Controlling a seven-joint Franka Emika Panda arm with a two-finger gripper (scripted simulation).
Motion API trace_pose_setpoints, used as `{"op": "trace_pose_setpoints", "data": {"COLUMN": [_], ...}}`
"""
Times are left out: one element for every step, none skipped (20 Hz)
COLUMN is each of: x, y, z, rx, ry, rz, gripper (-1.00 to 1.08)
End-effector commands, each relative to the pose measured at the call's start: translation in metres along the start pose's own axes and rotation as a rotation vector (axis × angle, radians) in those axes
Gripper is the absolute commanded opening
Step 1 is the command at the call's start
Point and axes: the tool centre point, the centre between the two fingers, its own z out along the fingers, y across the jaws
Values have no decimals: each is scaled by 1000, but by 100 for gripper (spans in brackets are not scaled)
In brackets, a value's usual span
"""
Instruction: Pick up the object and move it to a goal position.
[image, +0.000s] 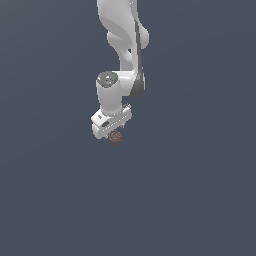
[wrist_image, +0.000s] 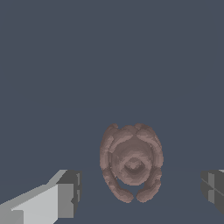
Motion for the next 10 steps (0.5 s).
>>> {"op": "trace_pose_setpoints", "data": {"x": [-1,0,0,0,-1,-1,-1,-1,-1,-1], "y": [0,0,0,0,0,0,0,0,-1,-1], "z": [1,0,1,1,3,5,8,11,15,19], "rx": [0,0,0,0,0,0,0,0,0,0], "ry": [0,0,0,0,0,0,0,0,0,0], "rz": [-7,-3,-3,-3,-3,-3,-3,-3,-4,-5], "gripper": [100,100,100,100,100,100,100,100,100,100]}}
